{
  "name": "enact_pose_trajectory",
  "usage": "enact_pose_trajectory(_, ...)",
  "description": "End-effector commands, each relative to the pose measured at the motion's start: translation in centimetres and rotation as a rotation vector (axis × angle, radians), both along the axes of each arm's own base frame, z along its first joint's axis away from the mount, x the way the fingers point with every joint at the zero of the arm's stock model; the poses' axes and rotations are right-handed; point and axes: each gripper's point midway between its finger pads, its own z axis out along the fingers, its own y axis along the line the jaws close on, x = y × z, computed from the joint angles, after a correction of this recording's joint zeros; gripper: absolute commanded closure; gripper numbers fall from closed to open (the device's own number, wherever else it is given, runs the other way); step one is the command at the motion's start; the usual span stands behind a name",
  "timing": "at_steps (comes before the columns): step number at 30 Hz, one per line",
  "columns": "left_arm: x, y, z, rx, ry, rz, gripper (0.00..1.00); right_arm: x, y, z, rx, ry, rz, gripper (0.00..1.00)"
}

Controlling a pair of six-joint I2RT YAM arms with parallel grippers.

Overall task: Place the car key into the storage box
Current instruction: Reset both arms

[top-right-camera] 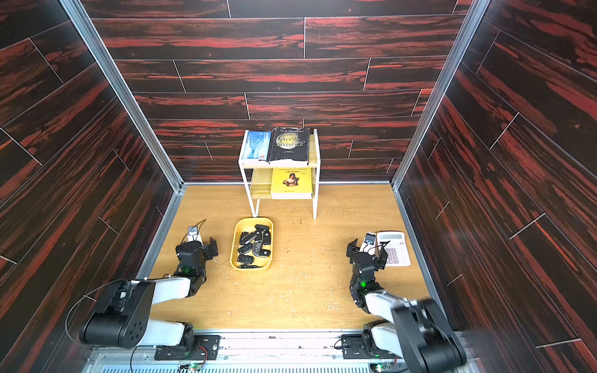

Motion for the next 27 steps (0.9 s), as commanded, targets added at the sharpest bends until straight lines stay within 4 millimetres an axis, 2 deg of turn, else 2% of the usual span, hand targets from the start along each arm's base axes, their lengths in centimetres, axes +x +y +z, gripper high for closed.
enact_pose_trajectory(1, 1.3, 0.2, 1.5, -0.054, -0.171, -0.02, 0.0, 1.1, 0.6, 5.3, -0.028, -0.264, 0.035, 0.01)
enact_pose_trajectory(3, 1.3, -0.4, 0.4, -0.093, -0.038, -0.064, 0.0, 2.1, 0.0, 3.0, -0.014, -0.225, 0.023, 0.02)
enact_pose_trajectory(4, 1.7, -0.3, 0.6, -0.101, -0.072, -0.067, 0.0, 2.3, 0.1, 3.9, -0.038, -0.291, 0.042, 0.01)
enact_pose_trajectory(5, 1.9, 0.3, 1.1, -0.092, -0.134, -0.039, 0.0, 2.8, 1.0, 4.1, -0.056, -0.293, 0.089, 0.01)
enact_pose_trajectory(7, 1.5, 0.7, 0.8, -0.109, -0.116, -0.011, 0.0, 4.4, 2.0, 1.7, -0.018, -0.13, 0.156, 0.02)
enact_pose_trajectory(8, 1.5, 0.8, 0.6, -0.115, -0.089, -0.008, 0.0, 5.1, 1.7, 1.5, 0.015, -0.109, 0.173, 0.01)
enact_pose_trajectory(11, 2.3, 1.4, 0.8, -0.101, -0.096, 0.028, 0.0, 4.8, 1.6, 2.1, 0.01, -0.158, 0.198, 0.01)
enact_pose_trajectory(14, 2.3, 1.3, 0.3, -0.106, -0.056, 0.022, 0.0, 4.3, 4.1, 2.5, -0.039, -0.168, 0.339, 0.01)
enact_pose_trajectory(15, 2.3, 1.3, 0.3, -0.104, -0.057, 0.022, 0.0, 3.9, 4.2, 2.8, -0.044, -0.187, 0.342, 0.02)
enact_pose_trajectory(18, 2.5, 1.4, 0.7, -0.099, -0.077, 0.025, 0.0, 4.0, 4.0, 2.6, -0.044, -0.183, 0.33, 0.02)
enact_pose_trajectory(21, 2.5, 1.3, 0.5, -0.099, -0.068, 0.021, 0.0, 5.1, 2.4, 2.0, -0.018, -0.139, 0.218, 0.01)
enact_pose_trajectory(27, 2.5, 1.4, 0.6, -0.099, -0.076, 0.025, 0.0, 4.9, 2.5, 2.2, -0.027, -0.15, 0.221, 0.01)
